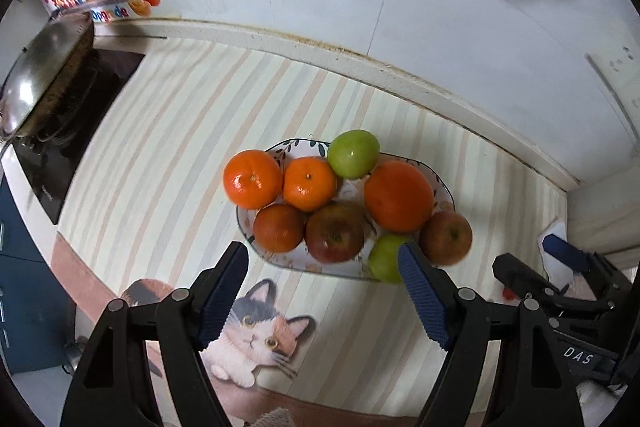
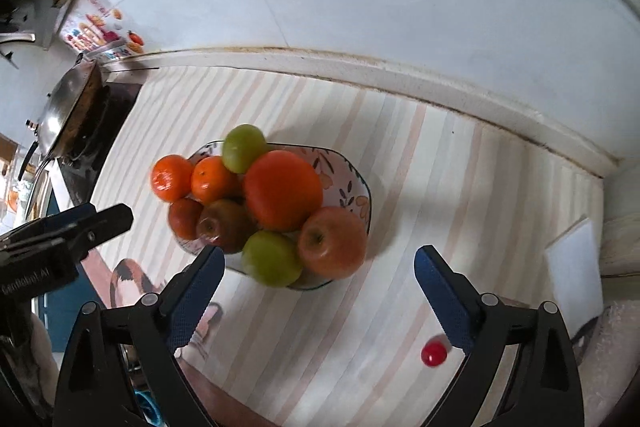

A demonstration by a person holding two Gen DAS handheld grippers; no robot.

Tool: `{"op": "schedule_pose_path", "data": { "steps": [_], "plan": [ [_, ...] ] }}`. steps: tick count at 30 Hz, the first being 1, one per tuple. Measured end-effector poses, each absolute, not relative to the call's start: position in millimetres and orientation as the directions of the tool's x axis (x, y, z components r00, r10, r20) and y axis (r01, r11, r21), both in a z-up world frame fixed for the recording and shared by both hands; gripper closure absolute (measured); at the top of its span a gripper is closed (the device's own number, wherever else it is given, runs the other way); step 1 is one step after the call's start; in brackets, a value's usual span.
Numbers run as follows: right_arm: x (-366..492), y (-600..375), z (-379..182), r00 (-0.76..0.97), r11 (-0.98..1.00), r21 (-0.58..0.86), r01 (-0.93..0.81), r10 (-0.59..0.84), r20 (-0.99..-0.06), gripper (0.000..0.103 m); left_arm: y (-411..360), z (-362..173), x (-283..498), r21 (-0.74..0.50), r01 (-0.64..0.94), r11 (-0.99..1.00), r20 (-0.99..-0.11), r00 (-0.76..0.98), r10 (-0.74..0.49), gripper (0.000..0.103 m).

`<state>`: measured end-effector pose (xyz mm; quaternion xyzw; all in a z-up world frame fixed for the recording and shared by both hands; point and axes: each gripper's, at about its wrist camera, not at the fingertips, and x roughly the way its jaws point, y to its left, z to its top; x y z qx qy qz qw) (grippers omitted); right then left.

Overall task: Organize fruits
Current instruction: 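Open both tools over the plate and withdraw them, then move both open tools toward the two red cherry tomatoes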

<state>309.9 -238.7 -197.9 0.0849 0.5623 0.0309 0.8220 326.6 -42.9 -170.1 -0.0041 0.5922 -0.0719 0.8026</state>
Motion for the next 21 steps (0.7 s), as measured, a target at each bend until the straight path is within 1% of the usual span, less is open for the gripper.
{"op": "schedule_pose_path", "data": {
  "steps": [7, 12, 21],
  "plan": [
    [269, -225, -154, 0.438, 0.989, 0.148, 0.026, 0.122, -0.891, 0.005, -38, -136, 283, -0.073, 0.136, 0.988, -0.923, 0.367, -0.118, 0.027],
    [237, -215, -125, 0.487, 0.991, 0.132, 0.016, 0.108, -0.867, 0.005, -32, -113, 255, -0.083, 0.138, 0.987, -0.903, 0.408, -0.133, 0.027],
    [190, -207, -92, 0.551, 0.993, 0.116, 0.02, 0.086, -0.83, 0.005, -24, -81, 214, -0.071, 0.151, 0.986, -0.865, 0.483, -0.136, 0.027]
  ]
}}
